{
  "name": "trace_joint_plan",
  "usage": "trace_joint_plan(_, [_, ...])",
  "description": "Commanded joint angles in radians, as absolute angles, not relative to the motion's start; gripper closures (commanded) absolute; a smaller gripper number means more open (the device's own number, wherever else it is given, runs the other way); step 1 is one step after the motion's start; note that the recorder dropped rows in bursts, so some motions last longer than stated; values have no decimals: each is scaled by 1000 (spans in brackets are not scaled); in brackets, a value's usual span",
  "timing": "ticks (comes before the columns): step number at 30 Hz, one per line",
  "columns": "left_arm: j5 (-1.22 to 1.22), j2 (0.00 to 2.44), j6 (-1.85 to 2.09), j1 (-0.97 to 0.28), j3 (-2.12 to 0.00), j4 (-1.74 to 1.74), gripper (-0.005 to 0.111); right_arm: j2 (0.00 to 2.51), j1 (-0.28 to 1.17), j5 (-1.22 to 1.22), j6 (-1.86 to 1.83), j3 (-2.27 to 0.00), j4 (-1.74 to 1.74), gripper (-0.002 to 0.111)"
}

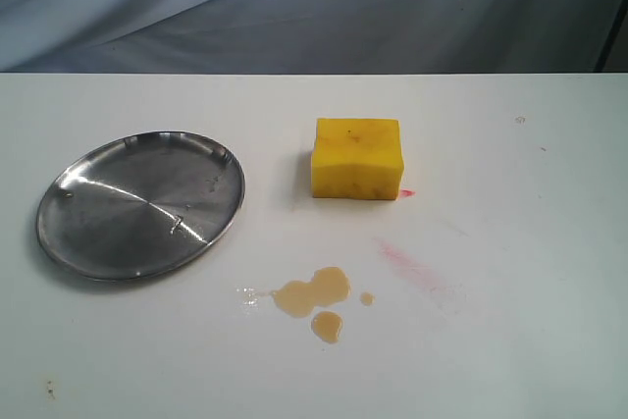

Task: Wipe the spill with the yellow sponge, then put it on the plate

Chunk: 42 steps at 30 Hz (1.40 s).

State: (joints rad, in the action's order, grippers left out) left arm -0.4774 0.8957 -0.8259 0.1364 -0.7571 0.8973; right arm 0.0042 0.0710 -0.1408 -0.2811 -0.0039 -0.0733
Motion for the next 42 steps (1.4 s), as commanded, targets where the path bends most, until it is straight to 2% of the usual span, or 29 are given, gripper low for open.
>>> trace_joint_plan(1, [-394, 896, -565, 136, -728, 672, 107, 0, 70, -134, -280, 0, -63, 108])
trace_joint_plan(11, [-75, 896, -546, 136, -728, 698, 107, 0, 70, -134, -280, 0, -63, 108])
trace_joint_plan(19, [-42, 896, -573, 130, -728, 659, 107, 0, 70, -134, -280, 0, -63, 108])
trace_joint_plan(23, [109, 896, -293, 69, -778, 396, 107, 0, 70, -134, -280, 0, -63, 108])
trace_joint_plan(26, [232, 912, -163, -25, -852, 294, 107, 0, 70, -134, -280, 0, -63, 108])
trace_joint_plan(32, [498, 1149, -156, -210, -1049, 272, 107, 0, 70, -134, -280, 0, -63, 108])
trace_joint_plan(38, [572, 1513, -158, -350, -1302, 65, 107, 0, 70, -134, -280, 0, -63, 108])
trace_joint_plan(42, [577, 1674, -158, -386, -1414, -23, 107, 0, 70, -134, -280, 0, -63, 108])
